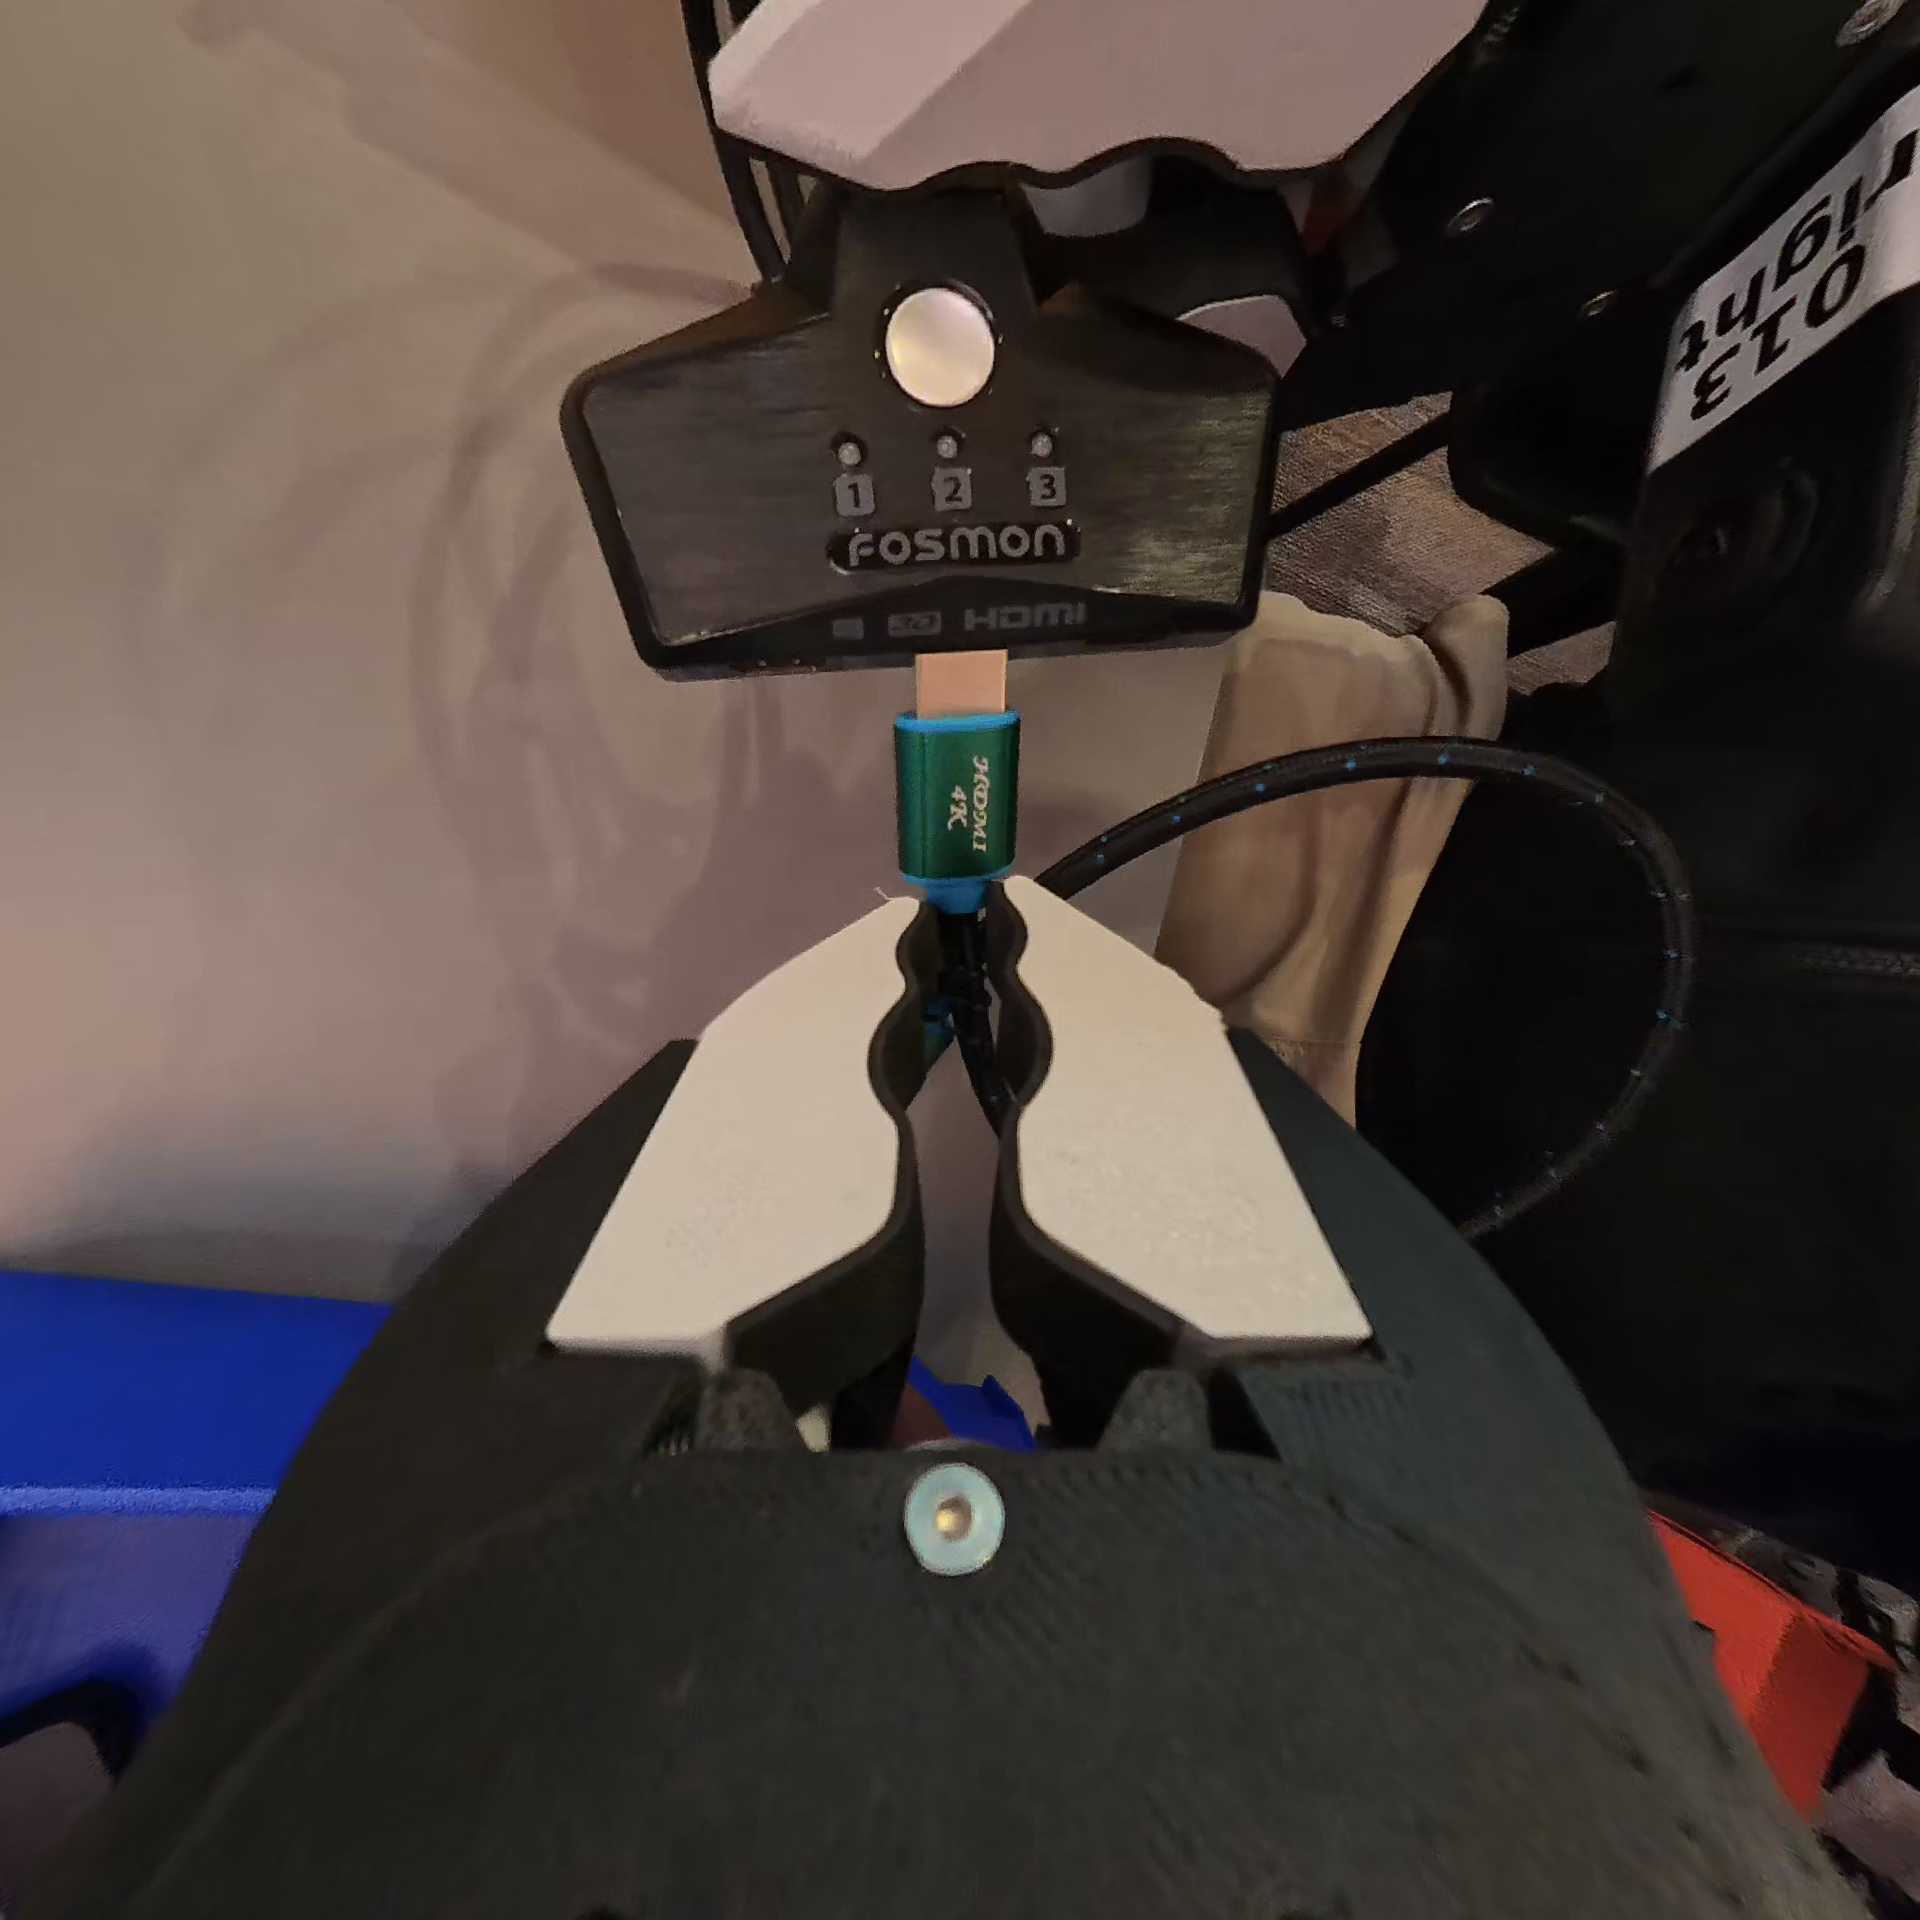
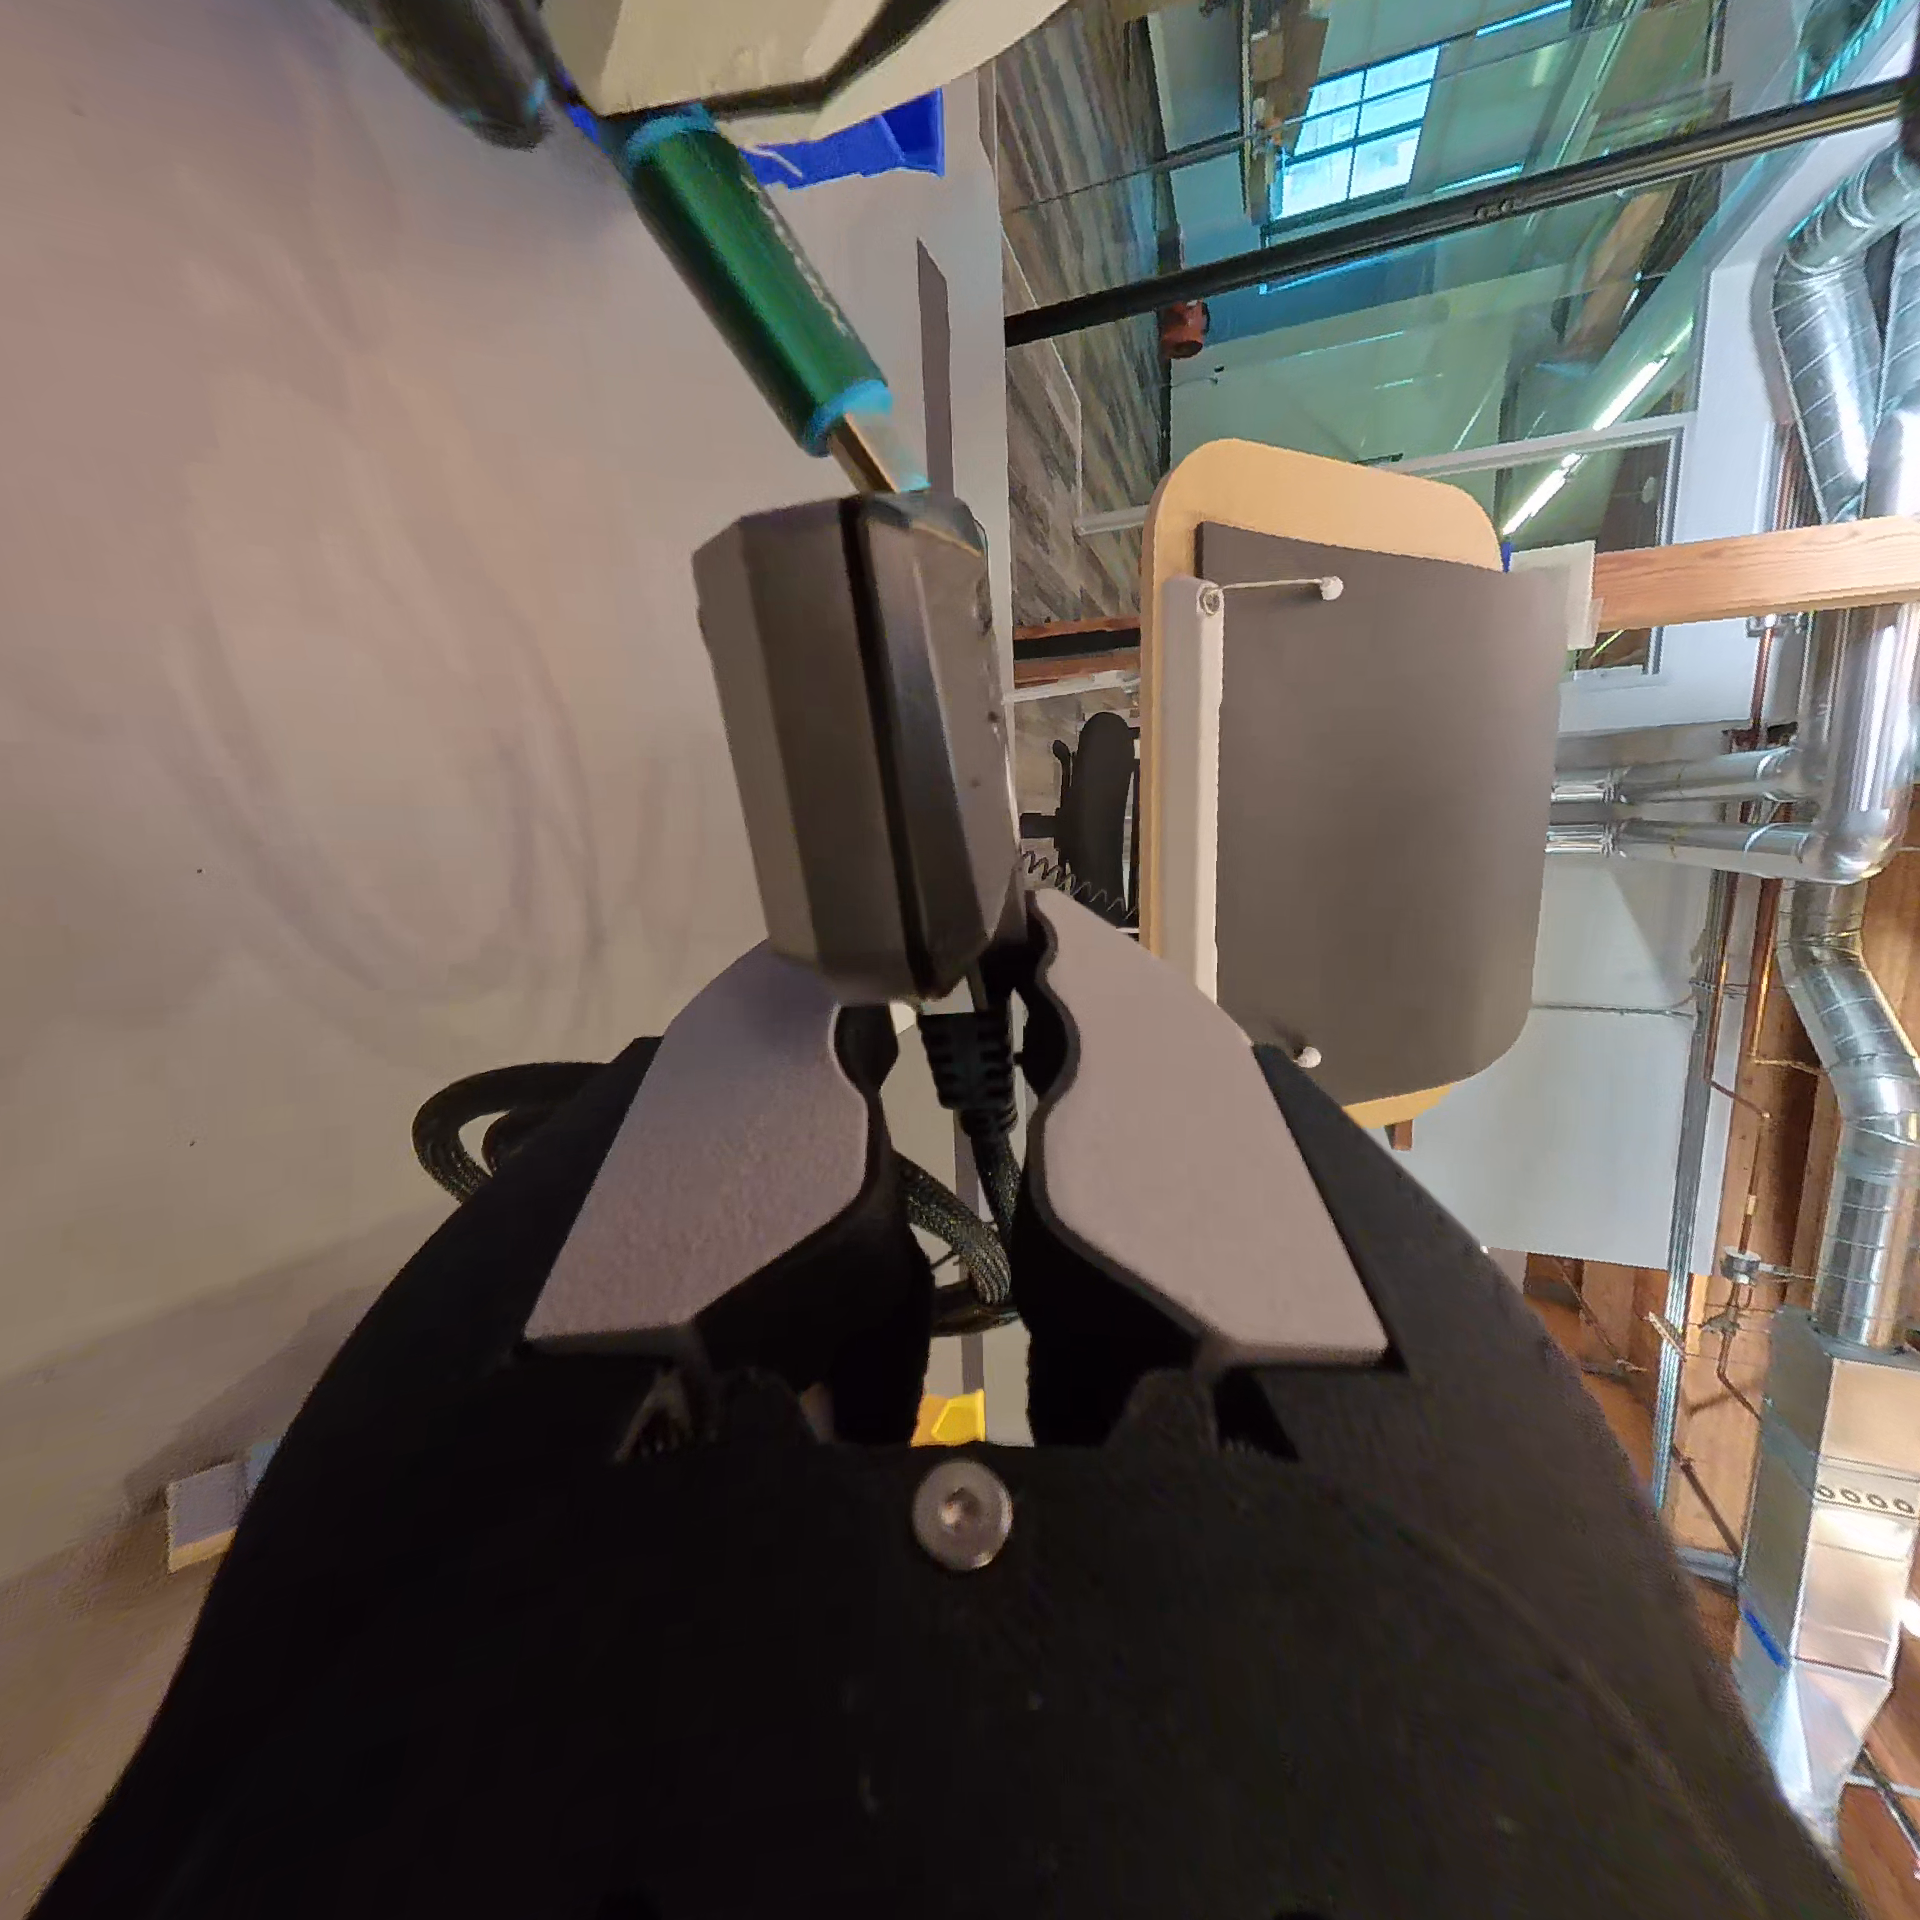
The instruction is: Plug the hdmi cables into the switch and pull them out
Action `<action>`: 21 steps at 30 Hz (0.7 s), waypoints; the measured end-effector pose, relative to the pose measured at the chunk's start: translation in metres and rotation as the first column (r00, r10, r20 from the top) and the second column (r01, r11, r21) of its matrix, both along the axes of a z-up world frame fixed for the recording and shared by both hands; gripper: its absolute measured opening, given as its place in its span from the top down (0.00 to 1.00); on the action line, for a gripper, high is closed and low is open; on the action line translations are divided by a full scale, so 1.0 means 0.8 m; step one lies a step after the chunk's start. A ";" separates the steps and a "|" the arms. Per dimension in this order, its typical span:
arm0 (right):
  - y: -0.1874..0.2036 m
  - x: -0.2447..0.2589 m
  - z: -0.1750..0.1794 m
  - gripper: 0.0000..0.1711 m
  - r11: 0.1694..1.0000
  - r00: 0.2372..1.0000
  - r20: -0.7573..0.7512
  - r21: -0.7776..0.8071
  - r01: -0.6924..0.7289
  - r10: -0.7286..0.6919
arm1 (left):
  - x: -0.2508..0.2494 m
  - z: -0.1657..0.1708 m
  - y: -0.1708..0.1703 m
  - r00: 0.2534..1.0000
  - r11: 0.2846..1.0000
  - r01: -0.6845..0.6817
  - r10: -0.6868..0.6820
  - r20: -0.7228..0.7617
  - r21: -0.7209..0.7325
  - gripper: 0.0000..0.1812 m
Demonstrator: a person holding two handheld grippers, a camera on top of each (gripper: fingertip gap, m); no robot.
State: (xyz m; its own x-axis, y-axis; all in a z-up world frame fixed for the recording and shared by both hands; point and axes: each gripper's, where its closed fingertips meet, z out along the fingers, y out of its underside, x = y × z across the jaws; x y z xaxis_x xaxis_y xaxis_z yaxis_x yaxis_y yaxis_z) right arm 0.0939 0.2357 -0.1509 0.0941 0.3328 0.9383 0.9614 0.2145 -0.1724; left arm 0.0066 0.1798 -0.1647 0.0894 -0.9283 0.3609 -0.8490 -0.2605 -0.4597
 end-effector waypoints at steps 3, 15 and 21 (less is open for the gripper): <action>-0.002 -0.004 0.001 0.89 1.000 1.000 0.011 0.011 -0.011 0.011 | -0.002 -0.003 -0.004 1.000 0.999 0.015 -0.016 -0.004 -0.033 0.96; -0.005 -0.018 -0.004 0.89 0.997 0.993 0.107 0.062 -0.050 0.043 | -0.016 -0.018 -0.013 0.991 0.992 0.058 -0.071 -0.112 -0.115 0.96; -0.007 -0.026 -0.005 0.89 0.995 0.990 0.131 0.073 -0.068 0.058 | -0.023 -0.024 -0.016 0.977 0.988 0.086 -0.109 -0.185 -0.131 0.96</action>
